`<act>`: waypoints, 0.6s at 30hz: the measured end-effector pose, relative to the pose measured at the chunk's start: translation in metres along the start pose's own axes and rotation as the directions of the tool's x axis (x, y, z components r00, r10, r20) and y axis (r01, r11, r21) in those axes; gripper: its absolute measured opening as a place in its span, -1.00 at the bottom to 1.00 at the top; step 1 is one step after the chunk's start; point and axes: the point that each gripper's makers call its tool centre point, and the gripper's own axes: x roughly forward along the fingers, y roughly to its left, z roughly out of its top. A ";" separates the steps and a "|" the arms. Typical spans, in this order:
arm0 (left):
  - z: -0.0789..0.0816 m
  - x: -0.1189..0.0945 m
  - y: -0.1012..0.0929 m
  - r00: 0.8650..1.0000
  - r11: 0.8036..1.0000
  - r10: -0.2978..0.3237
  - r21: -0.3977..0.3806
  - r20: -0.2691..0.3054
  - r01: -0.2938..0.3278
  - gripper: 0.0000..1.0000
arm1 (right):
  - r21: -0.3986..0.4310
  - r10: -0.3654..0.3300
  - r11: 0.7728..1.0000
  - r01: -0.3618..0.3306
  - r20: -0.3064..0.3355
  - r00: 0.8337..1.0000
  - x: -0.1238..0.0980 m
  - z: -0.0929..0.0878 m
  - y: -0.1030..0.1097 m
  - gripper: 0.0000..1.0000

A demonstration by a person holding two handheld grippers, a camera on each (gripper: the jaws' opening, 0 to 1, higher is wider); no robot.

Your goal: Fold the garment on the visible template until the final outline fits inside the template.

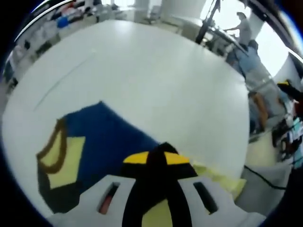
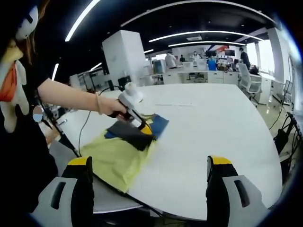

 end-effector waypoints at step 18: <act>-0.033 -0.021 -0.010 0.999 0.999 0.002 -0.044 0.050 0.001 -0.68 | -0.017 0.027 1.000 -0.027 -0.004 1.000 0.005 0.005 0.005 0.99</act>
